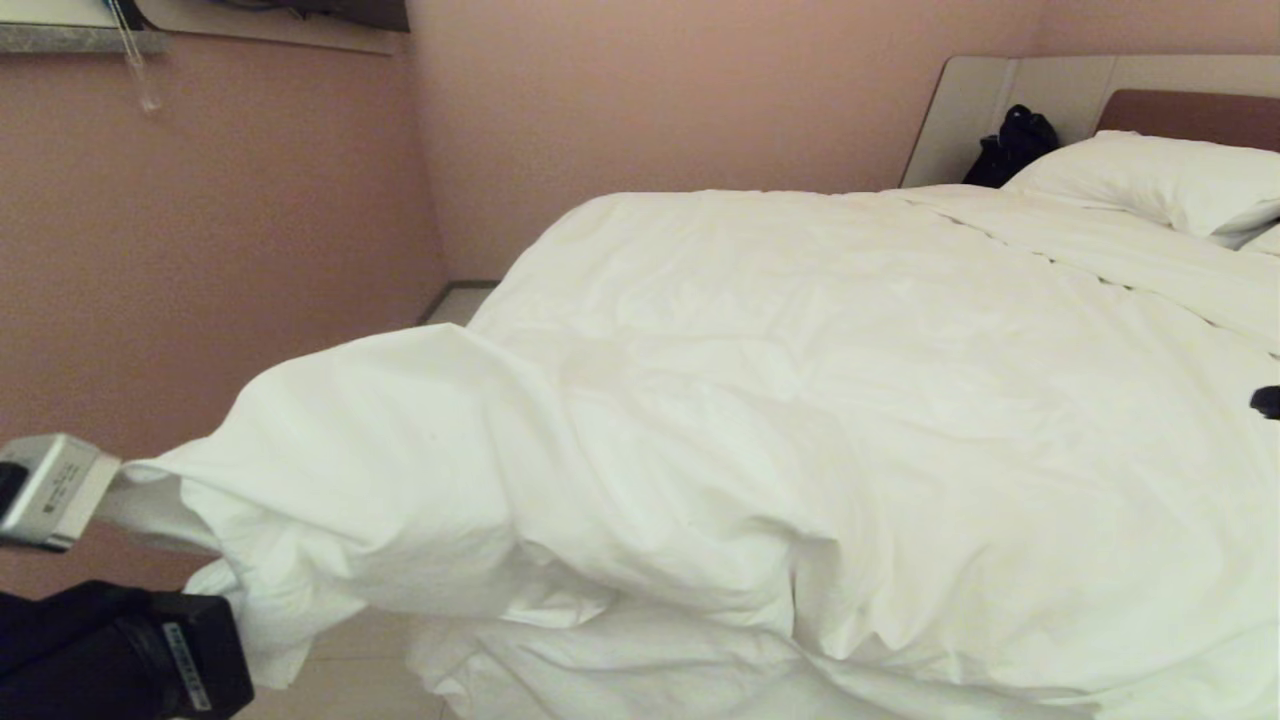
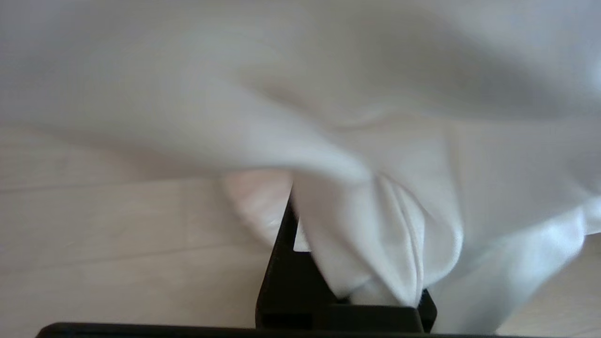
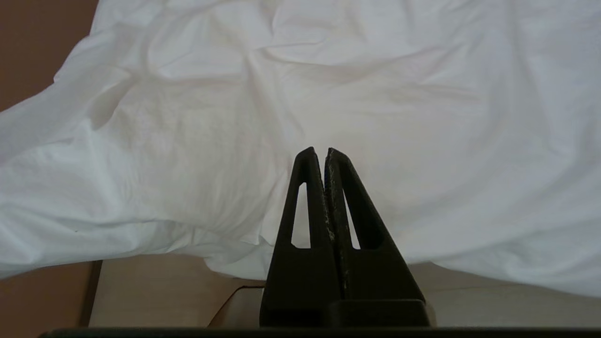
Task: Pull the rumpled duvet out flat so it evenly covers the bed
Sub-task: Flatten the corners of the folded blanket
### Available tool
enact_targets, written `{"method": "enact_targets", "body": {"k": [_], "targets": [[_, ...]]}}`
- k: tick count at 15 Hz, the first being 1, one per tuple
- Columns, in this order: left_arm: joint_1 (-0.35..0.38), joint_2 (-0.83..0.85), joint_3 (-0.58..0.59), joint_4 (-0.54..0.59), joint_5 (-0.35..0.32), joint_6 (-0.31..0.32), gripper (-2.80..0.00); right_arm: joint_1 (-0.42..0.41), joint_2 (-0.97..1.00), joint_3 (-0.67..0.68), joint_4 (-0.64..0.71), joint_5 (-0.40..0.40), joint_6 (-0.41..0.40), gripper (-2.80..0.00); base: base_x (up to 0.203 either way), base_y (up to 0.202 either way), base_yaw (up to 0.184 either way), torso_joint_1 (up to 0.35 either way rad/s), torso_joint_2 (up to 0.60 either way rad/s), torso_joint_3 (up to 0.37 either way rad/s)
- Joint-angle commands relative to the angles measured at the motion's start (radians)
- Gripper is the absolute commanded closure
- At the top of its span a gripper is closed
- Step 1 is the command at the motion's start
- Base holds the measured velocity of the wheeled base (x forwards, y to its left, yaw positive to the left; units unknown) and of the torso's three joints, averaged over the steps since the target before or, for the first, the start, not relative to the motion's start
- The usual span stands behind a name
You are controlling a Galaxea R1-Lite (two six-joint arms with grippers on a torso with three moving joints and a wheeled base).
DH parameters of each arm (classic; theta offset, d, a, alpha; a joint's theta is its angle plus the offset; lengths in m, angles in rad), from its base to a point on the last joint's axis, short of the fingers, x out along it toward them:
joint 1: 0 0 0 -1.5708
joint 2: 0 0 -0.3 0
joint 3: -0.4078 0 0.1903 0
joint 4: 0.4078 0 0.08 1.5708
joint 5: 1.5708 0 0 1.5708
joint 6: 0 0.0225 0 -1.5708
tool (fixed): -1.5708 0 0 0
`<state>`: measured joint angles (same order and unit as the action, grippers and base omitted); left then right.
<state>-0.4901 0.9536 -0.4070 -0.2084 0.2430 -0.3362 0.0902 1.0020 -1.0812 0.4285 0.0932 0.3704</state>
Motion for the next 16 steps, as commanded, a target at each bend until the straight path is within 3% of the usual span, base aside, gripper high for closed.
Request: {"method": "enact_targets", "body": {"k": [1, 4, 7, 11, 14, 16], "targets": [[0.021, -0.126, -0.001, 0.08, 0.002, 0.003, 0.0, -0.005, -0.118, 0.04, 0.003, -0.025, 0.0, 0.0, 0.0, 0.0, 0.0, 0.0, 0.0, 0.0], [0.023, -0.257, -0.008, 0.211, 0.002, 0.002, 0.0, -0.007, -0.225, 0.091, 0.009, -0.086, 0.001, 0.0, 0.0, 0.0, 0.0, 0.0, 0.0, 0.0], [0.024, -0.335, -0.044, 0.295, 0.011, -0.004, 0.0, -0.006, -0.309, 0.116, 0.013, -0.271, -0.002, 0.0, 0.0, 0.0, 0.0, 0.0, 0.0, 0.0], [0.035, -0.354, -0.075, 0.294, 0.072, -0.005, 0.0, -0.008, -0.427, 0.132, 0.121, -0.347, -0.001, 0.0, 0.0, 0.0, 0.0, 0.0, 0.0, 0.0], [0.049, -0.383, -0.099, 0.294, 0.133, -0.004, 0.0, -0.013, -0.559, 0.178, 0.133, -0.355, -0.036, 0.0, 0.0, 0.0, 0.0, 0.0, 0.0, 0.0], [0.072, -0.388, -0.11, 0.295, 0.158, -0.004, 0.0, -0.089, -0.622, 0.2, 0.165, -0.353, -0.07, 0.0, 0.0, 0.0, 0.0, 0.0, 0.0, 0.0]]}}
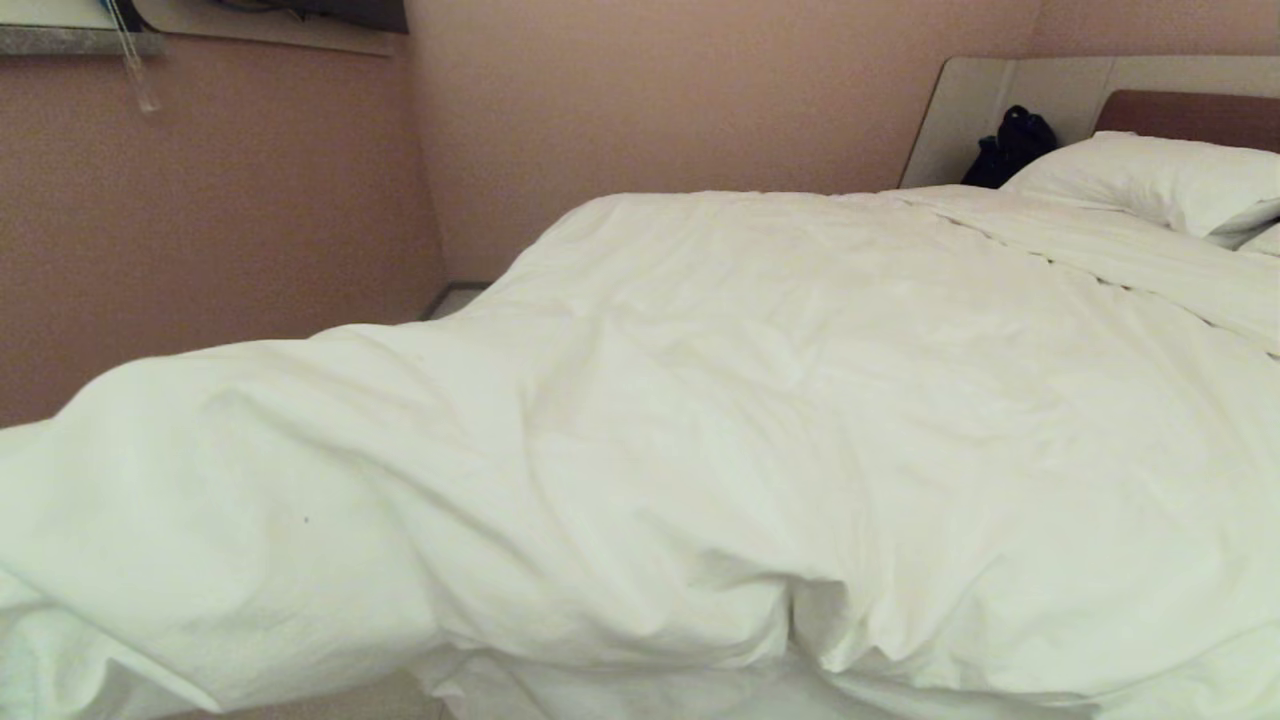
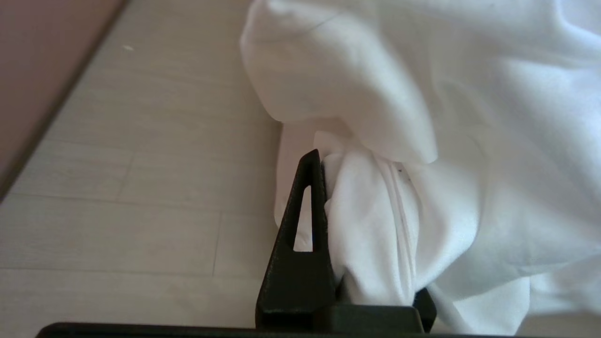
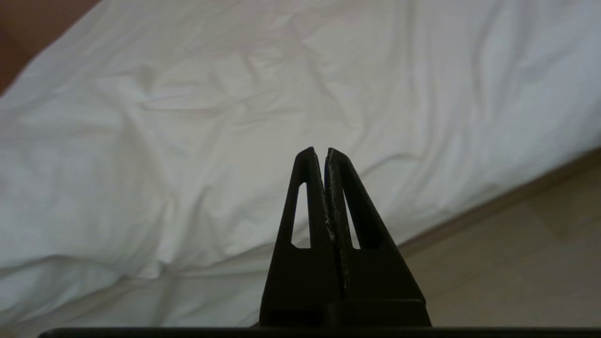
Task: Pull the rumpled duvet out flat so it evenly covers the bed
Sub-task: Flatten the corners of the folded blanket
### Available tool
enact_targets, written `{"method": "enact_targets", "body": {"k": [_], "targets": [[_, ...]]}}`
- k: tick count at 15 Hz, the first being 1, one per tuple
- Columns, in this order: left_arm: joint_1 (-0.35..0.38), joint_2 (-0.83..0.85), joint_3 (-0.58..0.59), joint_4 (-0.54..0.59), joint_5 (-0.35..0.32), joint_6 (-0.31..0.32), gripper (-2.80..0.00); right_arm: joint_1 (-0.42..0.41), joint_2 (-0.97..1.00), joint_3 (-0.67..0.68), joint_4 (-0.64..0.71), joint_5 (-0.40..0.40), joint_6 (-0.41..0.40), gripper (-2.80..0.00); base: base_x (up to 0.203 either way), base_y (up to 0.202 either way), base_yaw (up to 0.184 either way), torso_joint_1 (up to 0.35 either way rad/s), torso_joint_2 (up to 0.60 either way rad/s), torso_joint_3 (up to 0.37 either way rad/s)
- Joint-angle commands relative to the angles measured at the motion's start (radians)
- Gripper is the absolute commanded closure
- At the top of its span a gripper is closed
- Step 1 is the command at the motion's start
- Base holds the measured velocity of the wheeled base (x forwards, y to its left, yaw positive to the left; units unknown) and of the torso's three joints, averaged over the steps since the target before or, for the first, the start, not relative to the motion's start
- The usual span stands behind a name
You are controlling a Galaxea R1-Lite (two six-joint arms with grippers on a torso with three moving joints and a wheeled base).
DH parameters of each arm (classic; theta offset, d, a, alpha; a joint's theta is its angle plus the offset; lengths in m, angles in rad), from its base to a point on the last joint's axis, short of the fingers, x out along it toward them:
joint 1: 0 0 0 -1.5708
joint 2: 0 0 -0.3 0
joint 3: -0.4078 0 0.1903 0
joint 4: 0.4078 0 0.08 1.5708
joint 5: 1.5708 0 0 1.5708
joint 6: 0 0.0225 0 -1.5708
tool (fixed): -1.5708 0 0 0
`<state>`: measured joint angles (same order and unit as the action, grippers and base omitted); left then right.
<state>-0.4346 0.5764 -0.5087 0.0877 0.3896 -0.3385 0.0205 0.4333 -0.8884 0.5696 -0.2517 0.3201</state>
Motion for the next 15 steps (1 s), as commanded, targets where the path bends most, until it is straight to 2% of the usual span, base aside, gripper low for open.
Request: {"method": "enact_targets", "body": {"k": [1, 3, 7, 11, 13, 15], "targets": [[0.041, -0.013, -0.013, -0.004, 0.016, 0.0, 0.0, -0.054, -0.092, 0.025, 0.03, -0.001, -0.041, 0.0, 0.0, 0.0, 0.0, 0.0, 0.0, 0.0], [0.077, -0.038, -0.027, -0.003, 0.018, 0.005, 0.0, -0.075, -0.164, 0.069, 0.029, 0.02, -0.091, 0.0, 0.0, 0.0, 0.0, 0.0, 0.0, 0.0], [0.139, -0.071, -0.058, 0.001, 0.018, 0.011, 0.0, -0.032, -0.304, 0.139, 0.026, 0.074, -0.122, 0.0, 0.0, 0.0, 0.0, 0.0, 0.0, 0.0], [0.153, -0.122, -0.055, 0.015, 0.02, 0.061, 0.0, -0.028, -0.433, 0.265, 0.019, 0.1, -0.148, 0.0, 0.0, 0.0, 0.0, 0.0, 0.0, 0.0], [0.154, -0.172, -0.043, 0.073, 0.02, 0.086, 0.0, -0.028, -0.433, 0.297, -0.031, 0.105, -0.149, 0.0, 0.0, 0.0, 0.0, 0.0, 0.0, 0.0], [0.162, -0.222, -0.037, 0.147, 0.019, 0.092, 0.0, -0.028, -0.433, 0.361, -0.169, 0.132, -0.168, 0.0, 0.0, 0.0, 0.0, 0.0, 0.0, 0.0]]}}
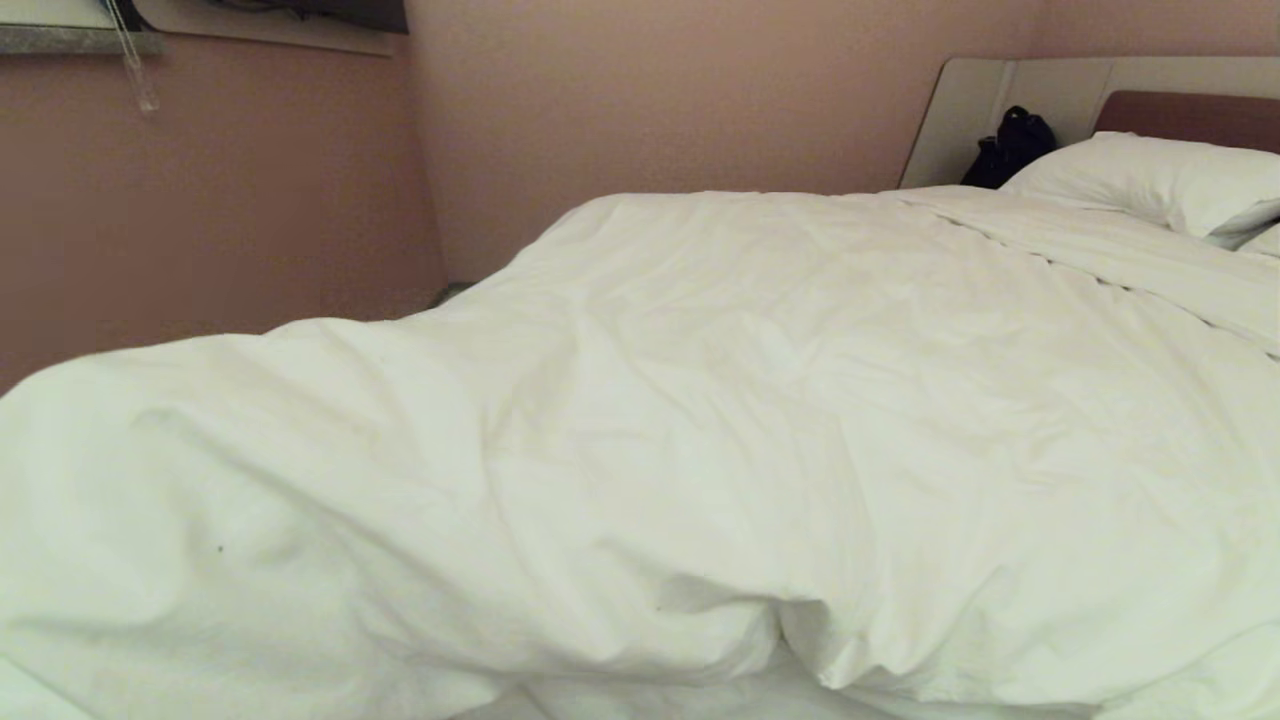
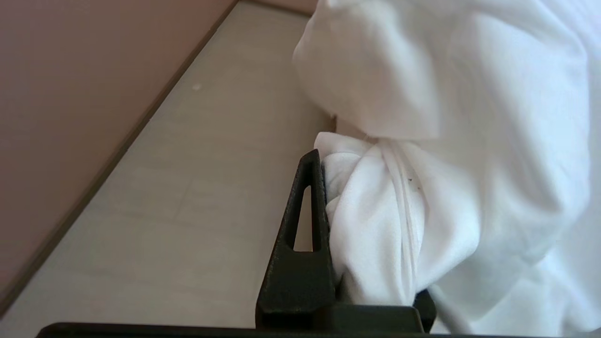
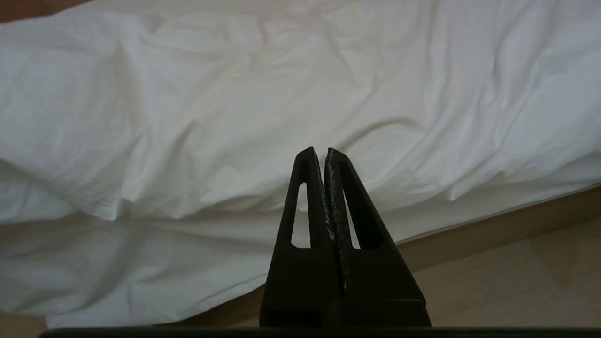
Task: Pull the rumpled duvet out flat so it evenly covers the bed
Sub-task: Flatten the corners of the folded blanket
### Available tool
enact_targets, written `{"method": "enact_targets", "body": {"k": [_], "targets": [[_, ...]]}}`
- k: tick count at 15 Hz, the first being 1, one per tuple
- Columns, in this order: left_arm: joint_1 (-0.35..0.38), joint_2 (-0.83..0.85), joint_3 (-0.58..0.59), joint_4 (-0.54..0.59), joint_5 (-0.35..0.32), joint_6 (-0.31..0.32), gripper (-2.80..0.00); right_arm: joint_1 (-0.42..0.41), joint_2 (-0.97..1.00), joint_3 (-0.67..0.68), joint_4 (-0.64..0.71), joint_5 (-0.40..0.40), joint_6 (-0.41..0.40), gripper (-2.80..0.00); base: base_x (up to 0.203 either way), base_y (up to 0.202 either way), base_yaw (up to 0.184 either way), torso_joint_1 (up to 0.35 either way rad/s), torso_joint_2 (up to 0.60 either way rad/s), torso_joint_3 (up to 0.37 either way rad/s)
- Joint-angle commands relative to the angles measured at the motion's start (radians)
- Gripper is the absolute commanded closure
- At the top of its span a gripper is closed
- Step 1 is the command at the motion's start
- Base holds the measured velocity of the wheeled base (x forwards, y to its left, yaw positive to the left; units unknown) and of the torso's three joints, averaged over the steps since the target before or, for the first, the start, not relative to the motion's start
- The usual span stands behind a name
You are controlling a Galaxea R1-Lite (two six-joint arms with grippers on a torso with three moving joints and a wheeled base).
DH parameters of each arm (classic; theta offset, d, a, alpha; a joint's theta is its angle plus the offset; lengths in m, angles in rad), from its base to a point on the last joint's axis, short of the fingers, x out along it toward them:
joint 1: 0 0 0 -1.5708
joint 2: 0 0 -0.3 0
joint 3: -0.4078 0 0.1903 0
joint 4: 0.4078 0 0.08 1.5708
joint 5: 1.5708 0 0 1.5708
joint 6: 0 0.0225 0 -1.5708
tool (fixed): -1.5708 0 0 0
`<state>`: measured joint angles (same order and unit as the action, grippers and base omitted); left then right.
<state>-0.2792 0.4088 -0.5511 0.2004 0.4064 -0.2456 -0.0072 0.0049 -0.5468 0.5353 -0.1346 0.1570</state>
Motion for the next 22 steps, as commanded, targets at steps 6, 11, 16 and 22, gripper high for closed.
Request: {"method": "enact_targets", "body": {"k": [6, 11, 16, 22], "targets": [[0.083, -0.1, 0.011, 0.054, -0.001, -0.001, 0.0, 0.0, -0.005, 0.211, -0.275, 0.045, -0.068, 0.0, 0.0, 0.0, 0.0, 0.0, 0.0, 0.0], [0.101, -0.131, 0.115, 0.055, 0.074, 0.094, 0.0, 0.0, -0.005, 0.254, -0.284, 0.044, -0.066, 0.0, 0.0, 0.0, 0.0, 0.0, 0.0, 0.0], [0.176, -0.131, 0.117, 0.049, 0.094, 0.105, 0.0, 0.0, -0.005, 0.318, -0.325, 0.044, -0.062, 0.0, 0.0, 0.0, 0.0, 0.0, 0.0, 0.0], [0.187, -0.131, 0.104, 0.047, 0.158, 0.084, 0.0, 0.0, -0.005, 0.369, -0.34, 0.046, -0.052, 0.0, 0.0, 0.0, 0.0, 0.0, 0.0, 0.0]]}}
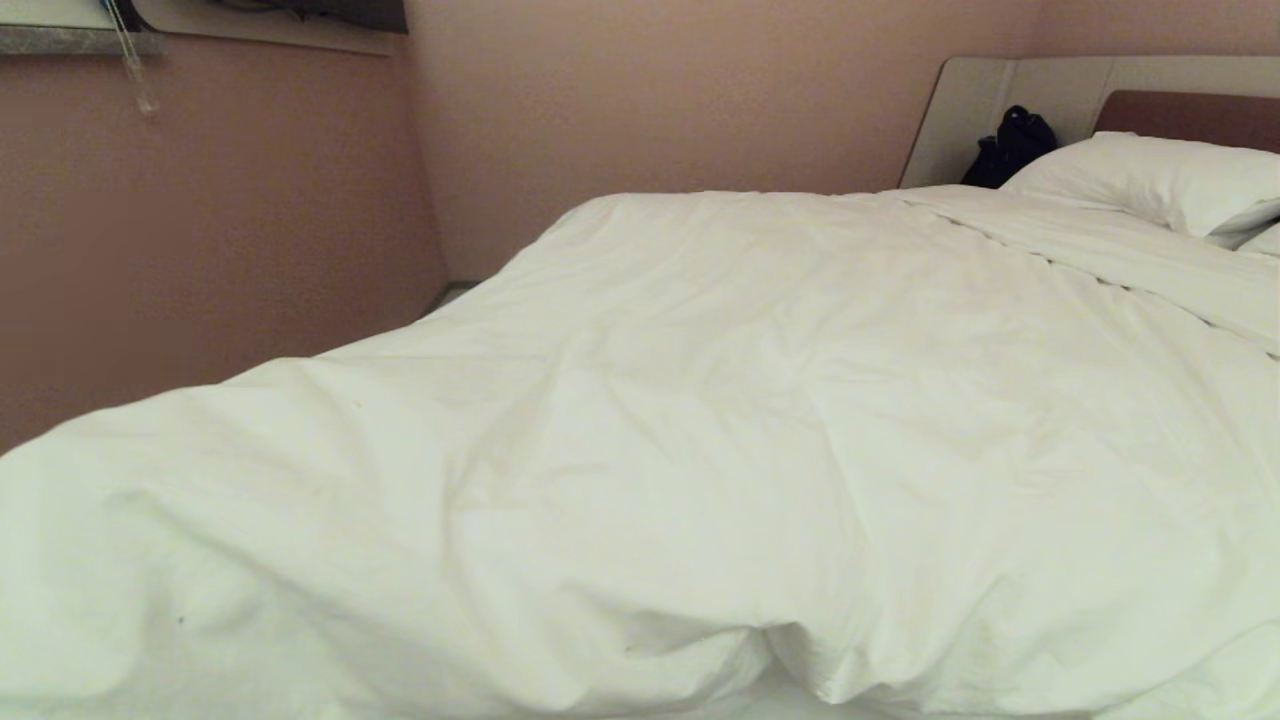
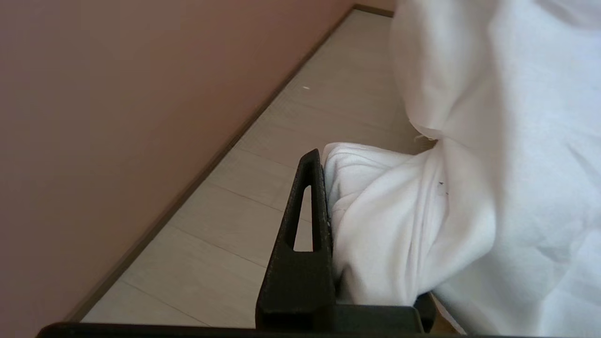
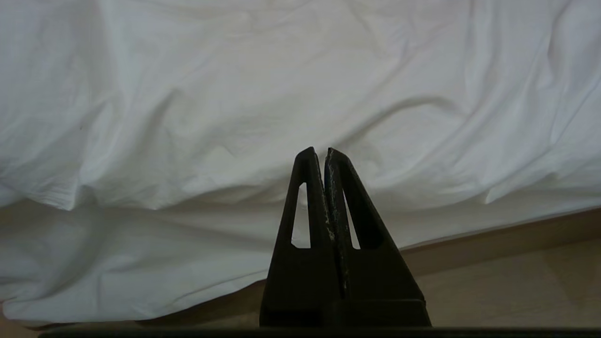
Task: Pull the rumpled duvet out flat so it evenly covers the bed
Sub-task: Flatten the corners of the folded blanket
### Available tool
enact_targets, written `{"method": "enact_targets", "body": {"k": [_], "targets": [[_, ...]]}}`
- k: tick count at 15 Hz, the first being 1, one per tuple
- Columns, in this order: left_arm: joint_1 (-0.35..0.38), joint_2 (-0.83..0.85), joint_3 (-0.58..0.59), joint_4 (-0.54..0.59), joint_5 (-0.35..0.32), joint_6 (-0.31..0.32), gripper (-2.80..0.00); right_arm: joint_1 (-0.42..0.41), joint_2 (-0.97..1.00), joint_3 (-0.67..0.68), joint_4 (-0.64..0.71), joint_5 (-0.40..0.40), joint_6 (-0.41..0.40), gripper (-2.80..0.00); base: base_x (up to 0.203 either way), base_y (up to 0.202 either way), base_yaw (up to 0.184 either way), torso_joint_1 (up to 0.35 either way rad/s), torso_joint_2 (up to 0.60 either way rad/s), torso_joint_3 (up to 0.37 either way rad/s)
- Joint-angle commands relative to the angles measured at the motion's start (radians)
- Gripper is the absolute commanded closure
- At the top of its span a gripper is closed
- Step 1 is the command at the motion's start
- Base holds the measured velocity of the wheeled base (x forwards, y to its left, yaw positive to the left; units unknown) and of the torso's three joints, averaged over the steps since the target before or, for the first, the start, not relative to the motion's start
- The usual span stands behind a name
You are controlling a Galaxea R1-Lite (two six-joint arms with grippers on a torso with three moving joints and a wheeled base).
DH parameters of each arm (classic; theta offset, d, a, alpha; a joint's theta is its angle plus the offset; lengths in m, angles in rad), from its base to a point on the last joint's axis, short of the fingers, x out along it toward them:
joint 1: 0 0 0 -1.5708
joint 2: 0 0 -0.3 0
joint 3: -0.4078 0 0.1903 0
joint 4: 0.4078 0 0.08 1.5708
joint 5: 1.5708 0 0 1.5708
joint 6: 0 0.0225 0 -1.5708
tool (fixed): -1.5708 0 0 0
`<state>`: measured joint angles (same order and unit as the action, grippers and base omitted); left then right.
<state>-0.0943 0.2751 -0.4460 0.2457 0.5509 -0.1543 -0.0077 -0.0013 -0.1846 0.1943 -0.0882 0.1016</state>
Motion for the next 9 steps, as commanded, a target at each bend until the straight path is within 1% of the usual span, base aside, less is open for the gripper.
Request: {"method": "enact_targets", "body": {"k": [1, 3, 4, 6, 7, 9], "targets": [[0.016, 0.002, -0.003, 0.001, 0.014, -0.01, 0.0, 0.0, 0.001, 0.016, 0.001, 0.001, 0.012, 0.0, 0.0, 0.0, 0.0, 0.0, 0.0, 0.0], [0.064, -0.033, -0.013, 0.009, 0.0, 0.008, 0.0, 0.0, 0.001, 0.024, -0.001, 0.013, 0.007, 0.0, 0.0, 0.0, 0.0, 0.0, 0.0, 0.0], [0.074, -0.052, -0.015, 0.009, -0.004, 0.031, 0.0, 0.001, 0.001, 0.034, -0.002, 0.022, 0.001, 0.0, 0.0, 0.0, 0.0, 0.0, 0.0, 0.0], [0.08, -0.07, -0.016, 0.007, -0.006, 0.044, 0.0, 0.0, 0.001, 0.068, -0.004, 0.048, -0.029, 0.0, 0.0, 0.0, 0.0, 0.0, 0.0, 0.0], [0.086, -0.076, -0.017, 0.002, -0.01, 0.044, 0.0, 0.0, 0.001, 0.095, -0.028, 0.059, -0.055, 0.0, 0.0, 0.0, 0.0, 0.0, 0.0, 0.0], [0.098, -0.089, -0.026, -0.003, -0.041, 0.044, 0.0, 0.0, 0.001, 0.128, -0.119, 0.098, -0.088, 0.0, 0.0, 0.0, 0.0, 0.0, 0.0, 0.0]]}}
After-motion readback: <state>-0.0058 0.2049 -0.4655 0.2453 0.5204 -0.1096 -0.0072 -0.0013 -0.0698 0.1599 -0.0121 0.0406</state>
